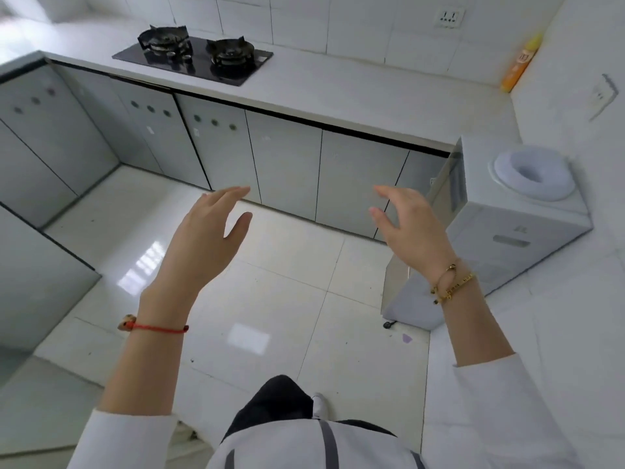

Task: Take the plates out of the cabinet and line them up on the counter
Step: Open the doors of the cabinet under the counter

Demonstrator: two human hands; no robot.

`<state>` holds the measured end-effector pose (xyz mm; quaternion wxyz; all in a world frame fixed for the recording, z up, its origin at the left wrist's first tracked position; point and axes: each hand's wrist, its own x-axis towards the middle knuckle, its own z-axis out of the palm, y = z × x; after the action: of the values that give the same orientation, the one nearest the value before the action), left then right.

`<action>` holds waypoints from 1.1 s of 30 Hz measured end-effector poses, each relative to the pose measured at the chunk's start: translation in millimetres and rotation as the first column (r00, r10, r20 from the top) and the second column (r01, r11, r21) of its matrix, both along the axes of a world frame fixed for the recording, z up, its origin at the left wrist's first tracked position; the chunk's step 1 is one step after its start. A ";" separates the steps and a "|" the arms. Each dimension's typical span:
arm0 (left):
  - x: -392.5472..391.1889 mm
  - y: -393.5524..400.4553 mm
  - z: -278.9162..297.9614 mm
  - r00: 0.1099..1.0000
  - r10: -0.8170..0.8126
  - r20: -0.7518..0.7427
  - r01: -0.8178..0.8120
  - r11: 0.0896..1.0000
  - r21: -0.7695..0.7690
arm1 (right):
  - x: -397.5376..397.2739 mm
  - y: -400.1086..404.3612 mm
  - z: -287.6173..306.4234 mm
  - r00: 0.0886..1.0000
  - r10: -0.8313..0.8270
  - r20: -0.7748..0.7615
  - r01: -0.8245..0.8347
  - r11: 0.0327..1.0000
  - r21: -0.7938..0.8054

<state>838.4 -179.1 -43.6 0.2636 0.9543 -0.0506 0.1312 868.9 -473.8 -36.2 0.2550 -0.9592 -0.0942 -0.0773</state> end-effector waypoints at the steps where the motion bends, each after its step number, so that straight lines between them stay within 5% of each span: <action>1: 11.8 1.6 -0.9 1.000 0.015 -0.008 -0.015 1.000 0.001 | 16.4 1.7 -0.2 1.000 0.011 -0.006 -0.011 1.000 -0.005; 22: 383.5 68.6 -13.0 0.995 0.075 -0.059 -0.074 0.997 0.018 | 410.7 86.8 -22.4 0.995 0.099 -0.034 -0.098 0.995 0.027; 33: 514.2 81.0 -13.1 0.990 0.000 -0.138 0.005 0.999 0.038 | 521.3 91.9 -34.2 0.997 0.031 -0.077 -0.027 0.998 0.048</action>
<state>1352.6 -98.1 -56.7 0.2485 0.9659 -0.0360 0.0637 1390.2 -381.9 -70.3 0.2822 -0.9538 -0.0960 -0.0382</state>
